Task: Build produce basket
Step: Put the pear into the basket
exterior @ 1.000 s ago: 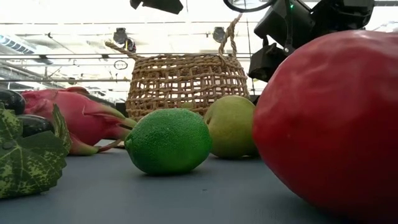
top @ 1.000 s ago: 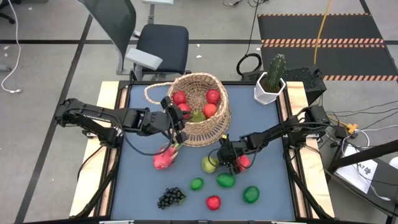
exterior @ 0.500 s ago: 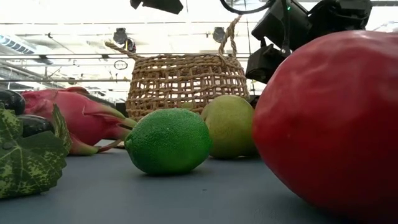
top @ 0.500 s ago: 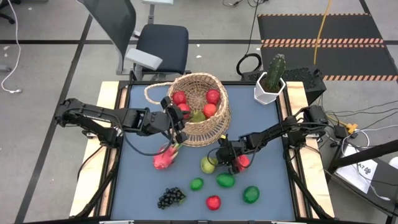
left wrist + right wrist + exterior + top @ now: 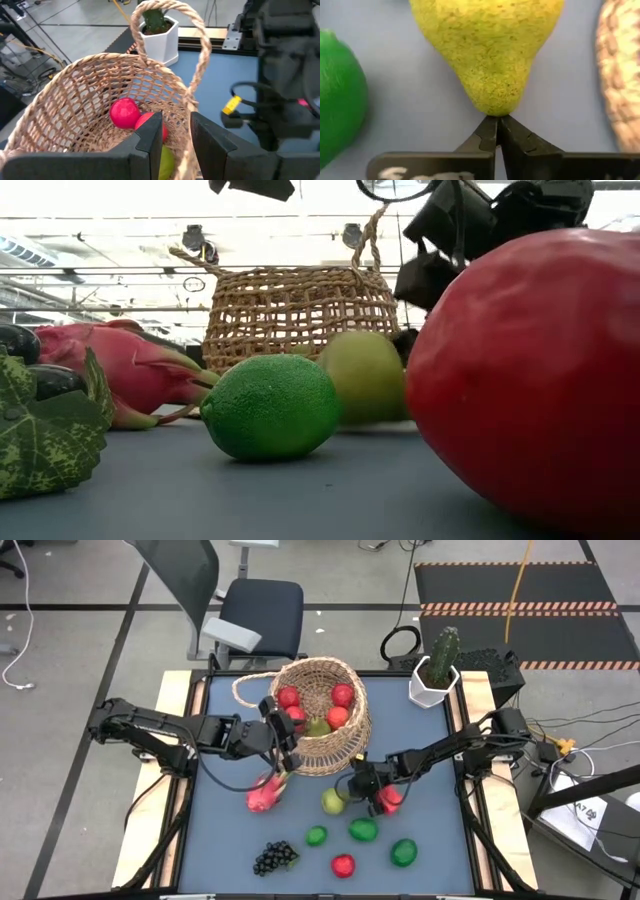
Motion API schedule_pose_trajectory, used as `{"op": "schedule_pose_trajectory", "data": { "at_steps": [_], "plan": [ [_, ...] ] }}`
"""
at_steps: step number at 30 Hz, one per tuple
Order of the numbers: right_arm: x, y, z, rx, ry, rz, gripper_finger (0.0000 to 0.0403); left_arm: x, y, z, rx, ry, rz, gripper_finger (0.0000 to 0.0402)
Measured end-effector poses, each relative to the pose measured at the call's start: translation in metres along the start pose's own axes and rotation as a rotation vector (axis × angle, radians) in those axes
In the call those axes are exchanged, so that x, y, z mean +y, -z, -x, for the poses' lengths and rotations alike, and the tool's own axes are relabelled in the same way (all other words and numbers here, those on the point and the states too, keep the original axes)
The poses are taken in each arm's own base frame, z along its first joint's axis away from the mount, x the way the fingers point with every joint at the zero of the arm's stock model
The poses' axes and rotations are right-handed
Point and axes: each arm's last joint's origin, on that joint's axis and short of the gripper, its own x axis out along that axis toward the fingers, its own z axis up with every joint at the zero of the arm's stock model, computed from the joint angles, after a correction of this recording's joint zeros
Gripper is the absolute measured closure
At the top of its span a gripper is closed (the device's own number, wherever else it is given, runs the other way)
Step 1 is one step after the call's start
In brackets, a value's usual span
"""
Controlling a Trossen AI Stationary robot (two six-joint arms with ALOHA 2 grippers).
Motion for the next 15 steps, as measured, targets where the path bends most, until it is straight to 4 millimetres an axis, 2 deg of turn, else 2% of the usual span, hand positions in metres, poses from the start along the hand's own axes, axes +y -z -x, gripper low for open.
{"op": "schedule_pose_trajectory", "data": {
  "at_steps": [8, 15],
  "plan": [
    [-0.001, -0.024, 0.037, -0.170, 0.029, 0.045, 0.0400, -0.011, 0.002, 0.007, 0.001, 0.025, -0.020, 0.0300],
    [-0.001, -0.038, 0.073, -0.296, 0.143, 0.002, 0.0402, -0.009, 0.013, 0.014, 0.076, -0.100, -0.040, 0.0300]
  ]
}}
